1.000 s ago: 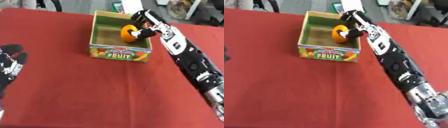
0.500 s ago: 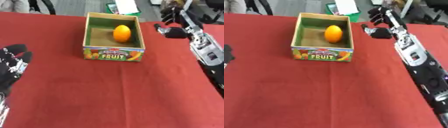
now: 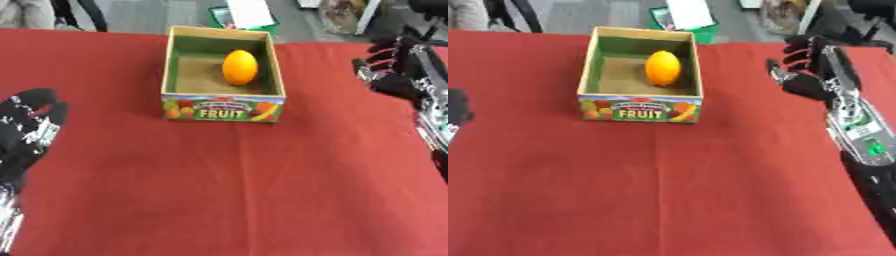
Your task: Pick up objects on the table and place them in the box.
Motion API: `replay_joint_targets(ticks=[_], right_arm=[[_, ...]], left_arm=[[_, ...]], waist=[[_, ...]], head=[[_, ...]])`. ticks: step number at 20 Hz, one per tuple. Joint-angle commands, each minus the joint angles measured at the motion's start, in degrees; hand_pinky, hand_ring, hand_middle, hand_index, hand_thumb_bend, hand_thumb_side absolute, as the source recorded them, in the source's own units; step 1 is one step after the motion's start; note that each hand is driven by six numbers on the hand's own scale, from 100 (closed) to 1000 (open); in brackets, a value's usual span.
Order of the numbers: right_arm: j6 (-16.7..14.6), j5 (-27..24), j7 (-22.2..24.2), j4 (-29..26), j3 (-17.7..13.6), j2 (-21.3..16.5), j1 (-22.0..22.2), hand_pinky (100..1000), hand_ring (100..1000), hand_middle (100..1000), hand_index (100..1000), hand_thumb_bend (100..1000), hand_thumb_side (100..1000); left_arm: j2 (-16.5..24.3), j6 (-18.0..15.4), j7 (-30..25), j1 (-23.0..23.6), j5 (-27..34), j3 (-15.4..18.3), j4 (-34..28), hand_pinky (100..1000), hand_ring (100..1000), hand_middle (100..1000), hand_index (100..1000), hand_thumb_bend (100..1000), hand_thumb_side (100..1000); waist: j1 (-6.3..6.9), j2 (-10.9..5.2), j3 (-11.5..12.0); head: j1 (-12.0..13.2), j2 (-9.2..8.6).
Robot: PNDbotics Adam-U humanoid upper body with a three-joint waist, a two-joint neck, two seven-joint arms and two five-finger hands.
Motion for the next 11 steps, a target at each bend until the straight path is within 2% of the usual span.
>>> replay_joint_targets(ticks=[1,11], right_arm=[[-0.11,-1.33,-0.7,-2.2,-1.26,-1.01,0.49,625,646,611,742,334,120],[-0.25,-3.06,-0.79,-3.22,-1.76,0.38,2.25,624,638,599,739,333,119]], left_arm=[[0.98,-0.07,0.15,-0.47,0.07,0.59,-0.73,722,805,693,637,590,392],[0.87,-0.1,0.1,-0.35,0.16,0.57,-0.73,723,806,694,637,586,392]], waist=[[0.18,-1.07,-0.05],[0.35,-0.98,-0.43]], head=[[0.05,-0.18],[0.22,0.33]])
